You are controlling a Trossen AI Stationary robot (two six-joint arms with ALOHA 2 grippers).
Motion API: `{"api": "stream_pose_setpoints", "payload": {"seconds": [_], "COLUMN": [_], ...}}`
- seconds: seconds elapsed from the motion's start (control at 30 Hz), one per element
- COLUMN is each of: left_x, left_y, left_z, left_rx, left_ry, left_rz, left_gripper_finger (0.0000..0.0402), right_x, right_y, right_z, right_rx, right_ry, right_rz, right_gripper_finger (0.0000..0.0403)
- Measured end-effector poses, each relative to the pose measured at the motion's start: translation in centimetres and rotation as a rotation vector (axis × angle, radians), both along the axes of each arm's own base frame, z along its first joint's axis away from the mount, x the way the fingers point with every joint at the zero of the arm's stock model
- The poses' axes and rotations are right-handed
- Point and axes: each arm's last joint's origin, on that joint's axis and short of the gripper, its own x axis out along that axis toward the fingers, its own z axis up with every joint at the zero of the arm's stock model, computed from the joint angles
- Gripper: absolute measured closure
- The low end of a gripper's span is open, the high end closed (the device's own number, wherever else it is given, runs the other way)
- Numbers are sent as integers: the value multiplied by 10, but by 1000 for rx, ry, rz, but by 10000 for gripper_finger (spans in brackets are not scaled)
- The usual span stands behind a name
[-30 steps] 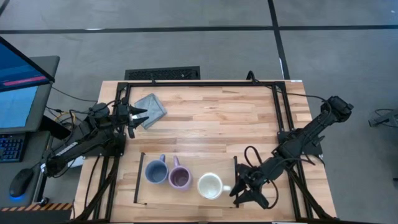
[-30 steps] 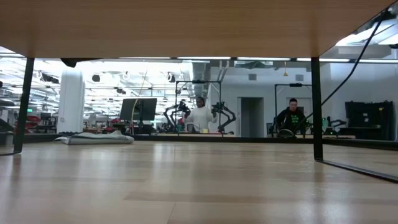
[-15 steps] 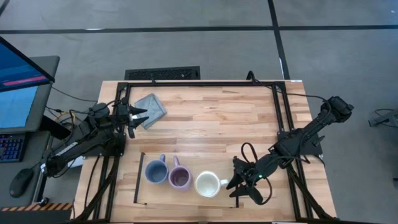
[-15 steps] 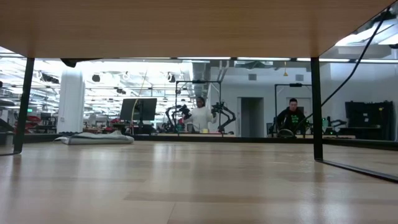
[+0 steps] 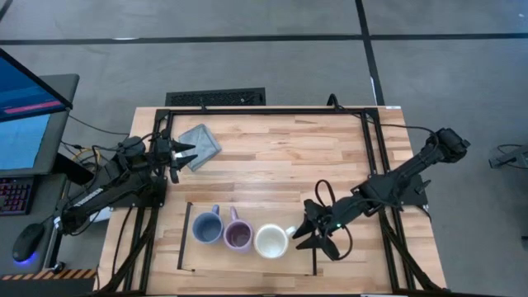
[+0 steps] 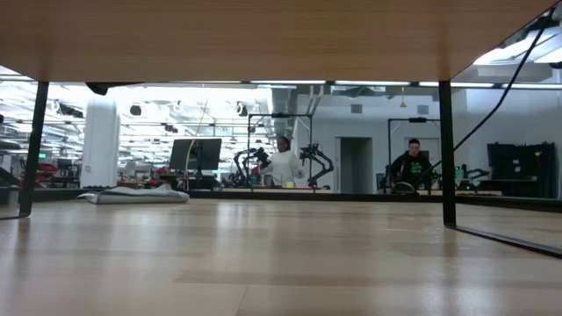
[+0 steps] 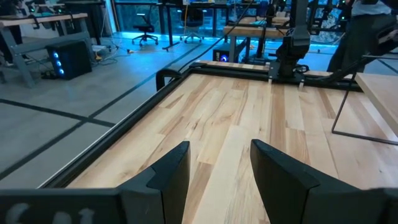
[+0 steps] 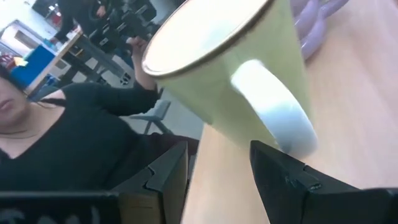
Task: Stack small to large cups/mugs on shelf
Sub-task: Adjust the green mug on the shelf
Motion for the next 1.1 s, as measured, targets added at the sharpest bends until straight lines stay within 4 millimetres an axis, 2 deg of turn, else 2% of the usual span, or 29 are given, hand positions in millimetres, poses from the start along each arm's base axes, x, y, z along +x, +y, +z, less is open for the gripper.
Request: {"api": "stream_pose_setpoints", "payload": {"seconds": [0.8, 1.1], "left_x": [0, 0], "left_y": [0, 0], "left_z": [0, 0], "left_rx": [-2, -2], "left_ry": [0, -1], "left_rz": [0, 0], "left_gripper_finger": [242, 242], "right_x": [17, 23], "right_y": [-33, -47], "right_z": [0, 0], "right_rx": [-171, -183], "right_ry": [-91, -99], "right_rz": [-14, -8], "right_gripper_finger": [207, 207]}}
